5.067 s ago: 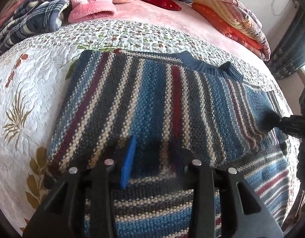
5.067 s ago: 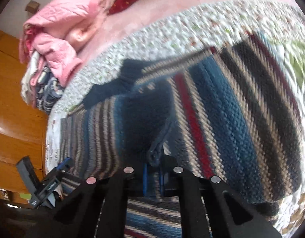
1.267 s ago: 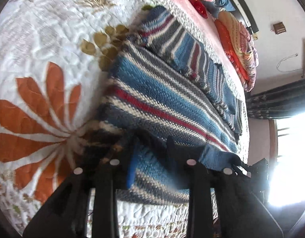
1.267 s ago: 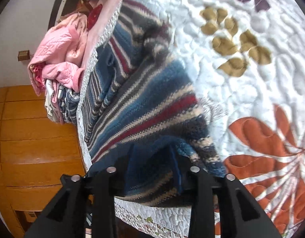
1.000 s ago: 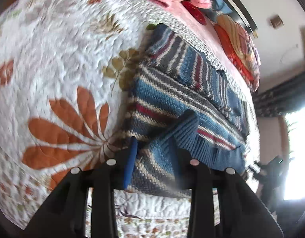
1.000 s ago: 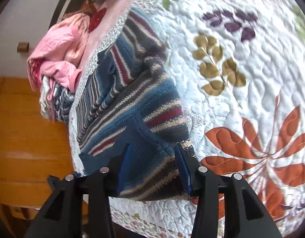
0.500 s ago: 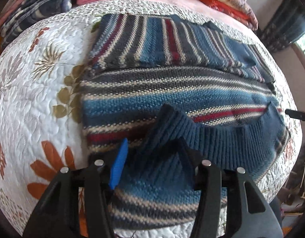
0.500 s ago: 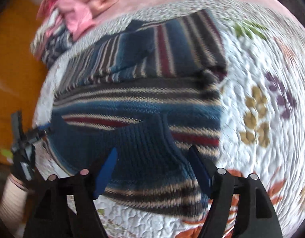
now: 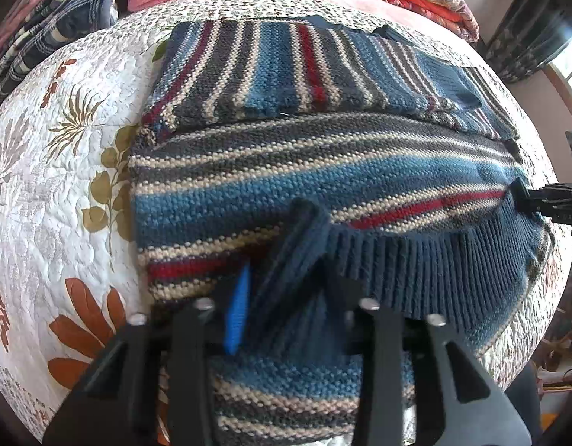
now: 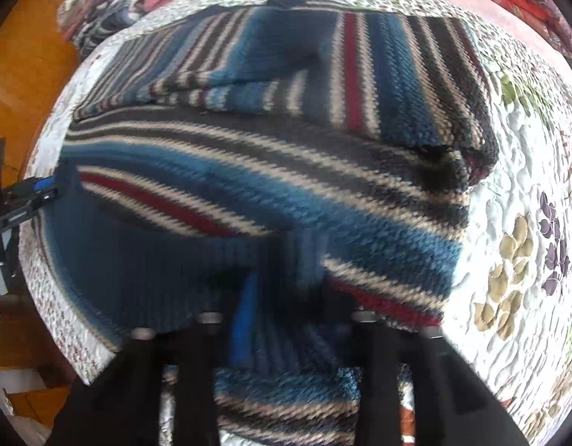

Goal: Fold small clothes

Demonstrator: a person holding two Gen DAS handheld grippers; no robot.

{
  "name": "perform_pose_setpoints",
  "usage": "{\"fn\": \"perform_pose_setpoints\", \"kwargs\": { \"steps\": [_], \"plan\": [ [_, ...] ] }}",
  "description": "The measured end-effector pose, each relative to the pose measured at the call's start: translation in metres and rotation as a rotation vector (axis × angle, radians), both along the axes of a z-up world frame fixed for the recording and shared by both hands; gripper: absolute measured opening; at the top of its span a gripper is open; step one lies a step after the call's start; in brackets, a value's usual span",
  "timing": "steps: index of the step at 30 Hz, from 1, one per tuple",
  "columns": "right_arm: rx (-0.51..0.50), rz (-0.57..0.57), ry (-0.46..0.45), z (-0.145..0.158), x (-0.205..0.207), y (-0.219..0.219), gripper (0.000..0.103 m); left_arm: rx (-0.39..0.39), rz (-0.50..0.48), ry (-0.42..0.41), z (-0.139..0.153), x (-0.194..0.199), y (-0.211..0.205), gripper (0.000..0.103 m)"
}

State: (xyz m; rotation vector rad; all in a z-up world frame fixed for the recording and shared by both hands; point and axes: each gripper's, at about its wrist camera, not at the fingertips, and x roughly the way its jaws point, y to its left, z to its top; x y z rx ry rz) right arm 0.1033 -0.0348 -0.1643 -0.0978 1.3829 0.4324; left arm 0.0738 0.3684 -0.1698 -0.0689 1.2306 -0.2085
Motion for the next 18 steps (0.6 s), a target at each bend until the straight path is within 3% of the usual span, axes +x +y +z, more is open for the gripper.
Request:
{"fn": "perform_pose_setpoints", "kwargs": {
  "steps": [3, 8, 13, 18],
  "plan": [
    [-0.005, -0.003, -0.037, 0.011, -0.013, -0.002, 0.012, -0.028, 0.009, -0.008, 0.005, -0.008, 0.001, 0.008],
    [0.059, -0.043, -0.097, 0.040, -0.037, -0.015, 0.011, -0.080, 0.053, -0.074, 0.025, -0.036, 0.007, 0.008],
    [0.112, -0.079, -0.162, 0.072, -0.055, -0.027, 0.011, -0.075, 0.065, -0.182, 0.061, -0.059, 0.006, 0.007],
    [0.140, -0.091, -0.229, 0.111, -0.045, -0.037, 0.011, -0.085, 0.093, -0.296, 0.105, -0.046, 0.009, 0.007]
  ]
}}
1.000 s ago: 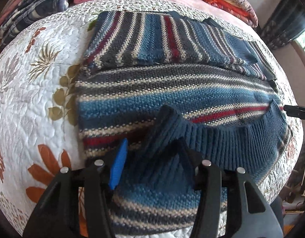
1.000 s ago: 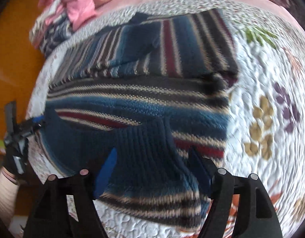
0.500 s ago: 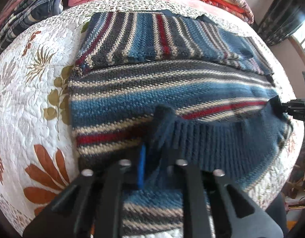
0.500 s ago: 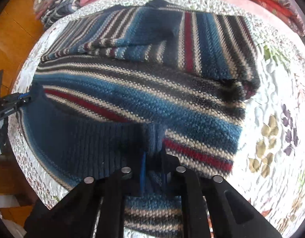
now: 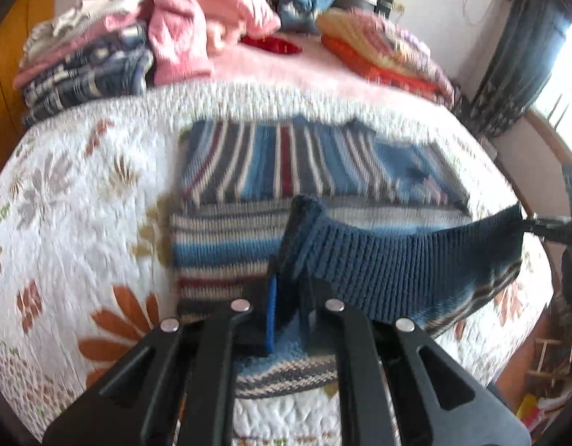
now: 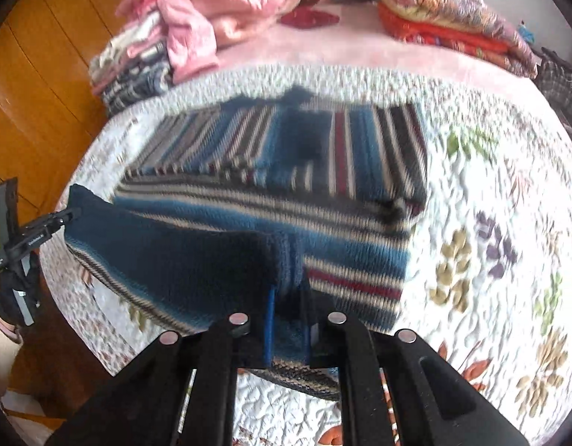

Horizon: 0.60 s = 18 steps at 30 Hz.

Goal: Fold small clothes

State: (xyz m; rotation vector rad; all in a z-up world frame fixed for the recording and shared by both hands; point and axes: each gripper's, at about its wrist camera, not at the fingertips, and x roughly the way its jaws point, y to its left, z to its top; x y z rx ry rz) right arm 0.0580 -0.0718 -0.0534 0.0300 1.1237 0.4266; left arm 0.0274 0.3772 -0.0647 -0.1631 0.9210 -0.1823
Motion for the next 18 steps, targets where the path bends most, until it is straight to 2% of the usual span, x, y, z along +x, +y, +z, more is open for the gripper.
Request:
{"fn": "perform_pose_setpoints", "kwargs": {
  "steps": [3, 8, 18],
  "plan": [
    [-0.014, -0.018, -0.043, 0.017, 0.020, 0.006, 0.011, -0.015, 0.012, -0.037, 0.018, 0.020, 0.000, 0.007],
    [-0.017, -0.045, -0.081, 0.036, 0.058, 0.013, 0.011, 0.010, 0.016, -0.098, 0.038, 0.060, -0.007, 0.007],
    [-0.009, -0.107, -0.095, 0.044, 0.140, 0.021, 0.011, 0.034, 0.089, -0.136, 0.045, 0.133, -0.002, 0.007]
  ]
}}
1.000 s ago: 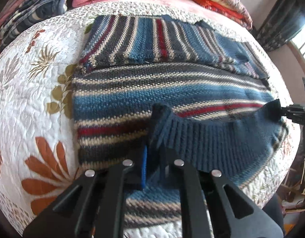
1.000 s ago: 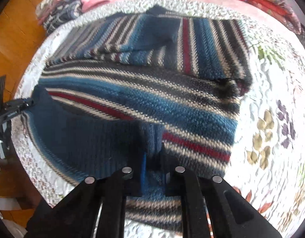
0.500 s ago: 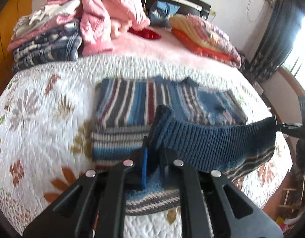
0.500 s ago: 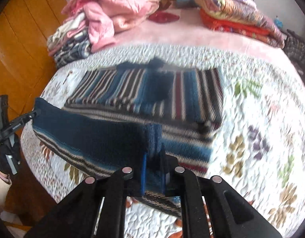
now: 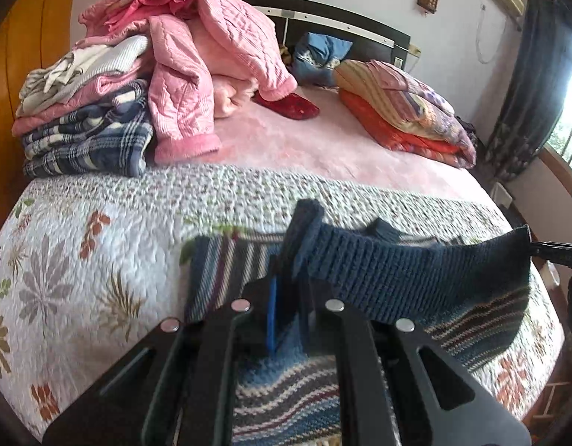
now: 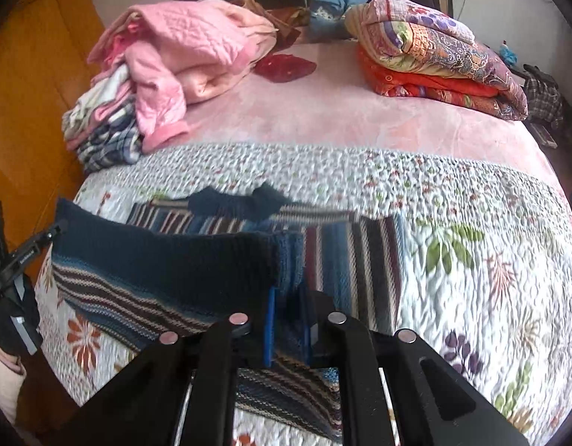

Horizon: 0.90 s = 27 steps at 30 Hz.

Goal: Fold small clothes

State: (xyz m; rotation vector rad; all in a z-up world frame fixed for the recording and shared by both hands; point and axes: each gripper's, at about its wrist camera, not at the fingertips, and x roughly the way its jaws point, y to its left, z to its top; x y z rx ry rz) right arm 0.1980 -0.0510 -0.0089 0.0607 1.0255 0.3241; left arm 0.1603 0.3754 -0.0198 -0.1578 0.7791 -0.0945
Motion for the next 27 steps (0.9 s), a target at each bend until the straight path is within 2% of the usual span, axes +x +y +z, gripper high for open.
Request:
{"fn": "perform_pose_setpoints", "kwargs": {
  "steps": [6, 12, 18, 27],
  "plan": [
    [0.005, -0.045, -0.004, -0.005, 0.044, 0.001, 0.011, 0.031, 0.022, -0.023, -0.003, 0.043, -0.004, 0.007],
    [-0.013, -0.070, 0.013, -0.023, 0.088, 0.003, 0.011, 0.060, 0.046, -0.012, -0.020, 0.086, -0.008, 0.007],
    [-0.033, -0.088, 0.064, -0.060, 0.123, 0.005, 0.011, 0.081, 0.061, 0.065, -0.060, 0.123, -0.008, 0.007],
    [-0.061, -0.099, 0.133, -0.112, 0.147, 0.005, 0.011, 0.101, 0.076, 0.168, -0.108, 0.149, -0.006, 0.008]
  ]
}}
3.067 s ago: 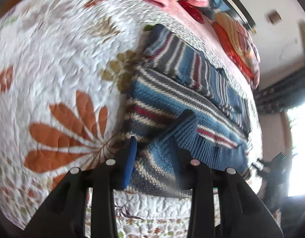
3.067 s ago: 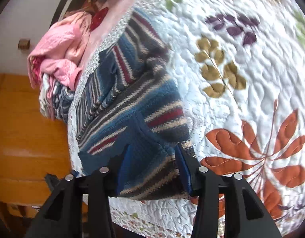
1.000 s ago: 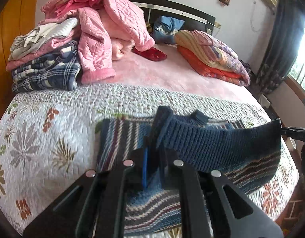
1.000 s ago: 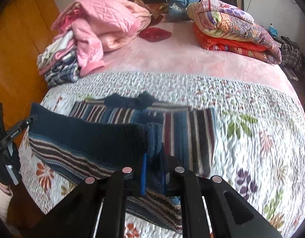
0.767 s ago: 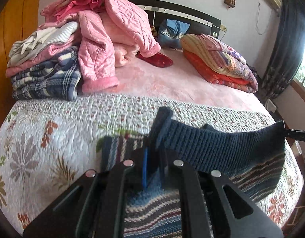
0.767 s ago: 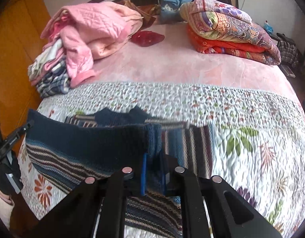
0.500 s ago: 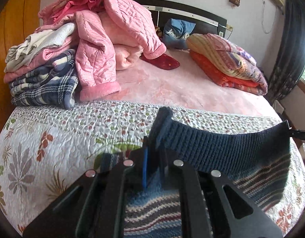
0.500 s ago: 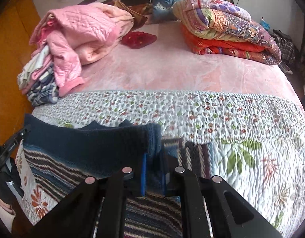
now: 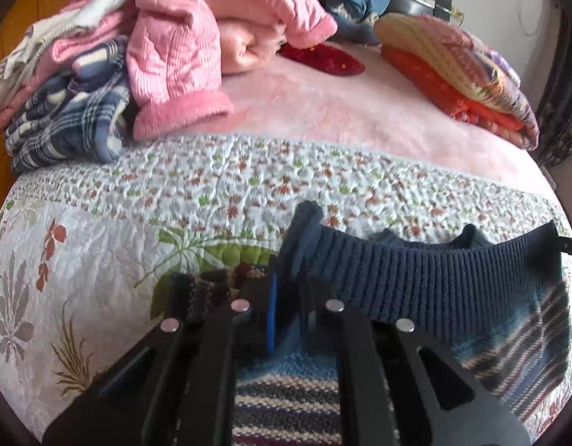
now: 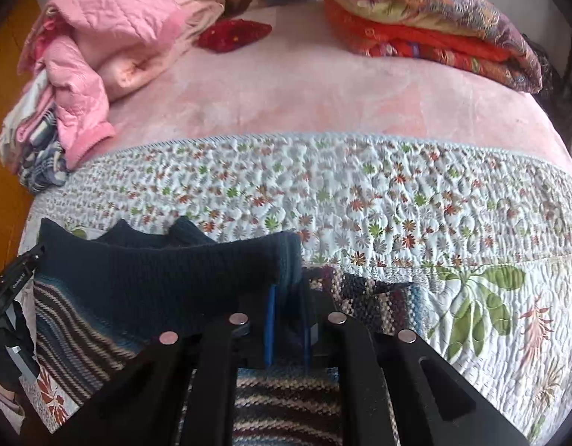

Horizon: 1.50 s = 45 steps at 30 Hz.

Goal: Fold small clothes

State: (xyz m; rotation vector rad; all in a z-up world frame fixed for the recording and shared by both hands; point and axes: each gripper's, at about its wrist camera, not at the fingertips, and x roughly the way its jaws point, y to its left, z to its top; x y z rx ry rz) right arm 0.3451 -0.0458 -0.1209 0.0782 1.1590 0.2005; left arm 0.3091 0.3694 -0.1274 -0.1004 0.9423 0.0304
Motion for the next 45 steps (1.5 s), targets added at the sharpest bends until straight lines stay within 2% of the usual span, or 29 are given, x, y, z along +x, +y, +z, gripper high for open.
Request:
{"fn": "perform_pose_setpoints", "kwargs": {
  "steps": [5, 8, 10, 13, 16, 19, 22, 25, 27, 31, 32, 34, 35, 36, 41, 45],
  "plan": [
    [-0.015, 0.000, 0.033, -0.017, 0.009, 0.001, 0.012, 0.025, 0.007, 0.057, -0.019, 0.011, -0.002, 0.010],
    [-0.028, -0.008, 0.062, -0.030, 0.011, -0.001, 0.014, 0.029, 0.019, 0.079, -0.028, 0.014, 0.000, 0.014],
    [-0.034, -0.009, 0.073, -0.037, 0.011, -0.002, 0.016, 0.029, 0.031, 0.098, -0.034, 0.015, 0.002, 0.021],
    [-0.034, -0.019, 0.079, -0.044, 0.006, -0.008, 0.025, 0.019, 0.043, 0.104, -0.039, 0.011, 0.008, 0.024],
    [-0.003, -0.039, 0.077, -0.037, -0.002, -0.017, 0.034, -0.016, 0.069, 0.098, -0.034, 0.003, 0.016, 0.024],
    [0.091, -0.061, 0.047, -0.016, -0.023, -0.035, 0.034, -0.048, 0.134, 0.053, -0.015, -0.013, 0.032, 0.022],
    [0.151, -0.071, 0.027, 0.002, -0.050, -0.049, 0.038, -0.068, 0.157, -0.001, 0.006, -0.032, 0.040, 0.022],
    [0.184, -0.054, 0.040, 0.012, -0.093, -0.062, 0.049, -0.097, 0.110, -0.036, 0.024, -0.061, 0.035, 0.022],
    [0.161, -0.043, 0.055, 0.010, -0.117, -0.065, 0.055, -0.112, 0.068, -0.032, 0.029, -0.076, 0.025, 0.024],
    [0.137, -0.038, 0.126, -0.007, -0.158, -0.071, 0.057, -0.123, -0.041, 0.015, 0.022, -0.106, -0.004, 0.028],
    [0.130, -0.032, 0.150, -0.014, -0.166, -0.072, 0.057, -0.126, -0.066, 0.030, 0.018, -0.111, -0.012, 0.028],
    [0.134, -0.024, 0.173, -0.021, -0.171, -0.070, 0.044, -0.121, -0.100, 0.055, 0.009, -0.119, -0.024, 0.028],
    [0.158, -0.020, 0.186, -0.023, -0.175, -0.070, 0.025, -0.115, -0.112, 0.069, 0.004, -0.121, -0.028, 0.028],
    [0.169, -0.022, 0.187, -0.023, -0.176, -0.072, 0.014, -0.109, -0.123, 0.086, -0.002, -0.123, -0.033, 0.028],
    [0.210, -0.062, 0.156, -0.016, -0.183, -0.091, 0.012, -0.103, -0.117, 0.143, -0.024, -0.127, -0.034, 0.029],
    [0.206, -0.083, 0.193, -0.034, -0.187, -0.101, 0.011, -0.121, -0.109, 0.149, -0.031, -0.130, -0.030, 0.030]
  ]
}}
